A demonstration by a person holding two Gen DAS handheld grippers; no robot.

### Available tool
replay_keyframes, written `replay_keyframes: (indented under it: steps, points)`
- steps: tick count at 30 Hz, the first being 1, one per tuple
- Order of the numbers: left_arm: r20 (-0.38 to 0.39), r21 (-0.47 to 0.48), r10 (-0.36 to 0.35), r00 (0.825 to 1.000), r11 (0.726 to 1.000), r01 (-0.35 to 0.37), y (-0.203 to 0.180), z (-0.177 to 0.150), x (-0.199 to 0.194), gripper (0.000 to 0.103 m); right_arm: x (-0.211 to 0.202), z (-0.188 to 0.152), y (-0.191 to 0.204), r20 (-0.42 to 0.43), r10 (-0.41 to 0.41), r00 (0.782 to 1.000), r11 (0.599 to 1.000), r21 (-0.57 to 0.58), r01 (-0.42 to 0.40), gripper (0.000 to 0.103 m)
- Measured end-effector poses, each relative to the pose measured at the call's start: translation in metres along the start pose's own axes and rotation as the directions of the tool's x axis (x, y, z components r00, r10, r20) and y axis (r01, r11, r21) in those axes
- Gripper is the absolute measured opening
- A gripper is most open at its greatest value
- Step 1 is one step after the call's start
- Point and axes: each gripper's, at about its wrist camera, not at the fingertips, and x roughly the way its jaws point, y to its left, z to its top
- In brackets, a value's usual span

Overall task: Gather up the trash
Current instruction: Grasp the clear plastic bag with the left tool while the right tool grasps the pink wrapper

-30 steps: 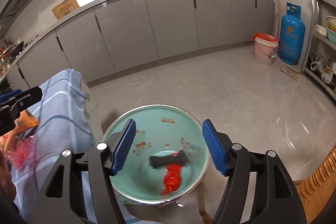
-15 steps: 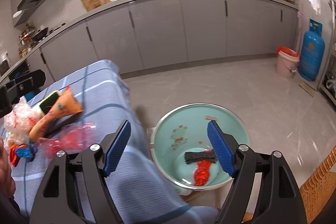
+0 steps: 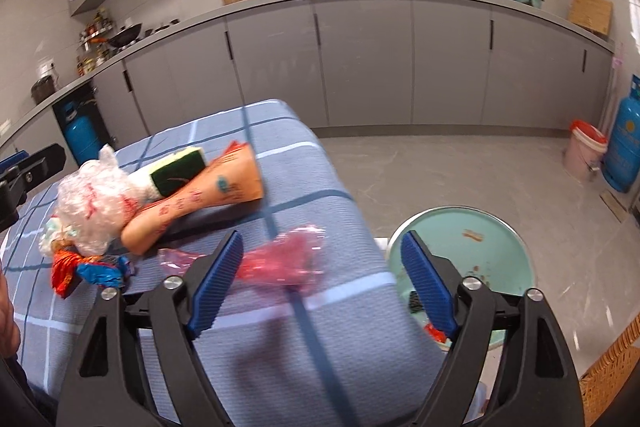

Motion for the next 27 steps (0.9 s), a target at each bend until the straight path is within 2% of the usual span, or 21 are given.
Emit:
replay_keyframes:
  steps: [4, 7, 18, 21, 22, 23, 25, 27]
  points:
    - [-0.044, -0.042, 0.029, 0.999, 0.999, -0.030, 0.026, -0.009, 0.010, 0.096, 0.003, 0.000, 0.016, -0.008, 0.016, 1.000, 1.000, -0.019, -0.016, 0.085]
    - [-0.074, -0.085, 0.006, 0.997, 0.996, -0.012, 0.036, -0.011, 0.019, 0.096, 0.005, -0.002, 0.028, -0.016, 0.020, 1.000, 0.999, -0.044, -0.021, 0.085]
    - [-0.129, -0.080, -0.037, 0.991, 0.996, 0.026, 0.024, -0.014, 0.053, 0.096, 0.011, -0.005, 0.030, -0.042, 0.000, 0.999, 0.999, -0.041, -0.002, 0.088]
    - [-0.137, -0.071, -0.050, 0.989, 0.997, 0.041, 0.022, -0.016, 0.057, 0.092, 0.016, -0.005, 0.031, -0.056, -0.004, 0.998, 1.000, -0.028, 0.003, 0.088]
    - [-0.145, -0.069, -0.063, 0.987, 0.996, 0.054, 0.021, -0.017, 0.058, 0.079, 0.019, -0.005, 0.031, -0.062, -0.008, 0.998, 1.000, -0.023, 0.007, 0.088]
    - [-0.155, -0.070, -0.082, 0.985, 0.995, 0.072, 0.021, -0.017, 0.060, 0.062, 0.021, -0.005, 0.032, -0.064, -0.007, 0.998, 1.000, -0.018, 0.006, 0.088]
    - [-0.183, -0.087, -0.118, 0.976, 0.991, 0.103, 0.022, -0.019, 0.065, 0.046, 0.027, -0.005, 0.035, -0.071, -0.015, 0.997, 1.000, -0.018, 0.013, 0.088]
    - [-0.183, -0.089, -0.125, 0.975, 0.990, 0.110, 0.024, -0.020, 0.065, 0.038, 0.032, -0.006, 0.037, -0.079, -0.005, 0.997, 1.000, -0.008, 0.004, 0.088]
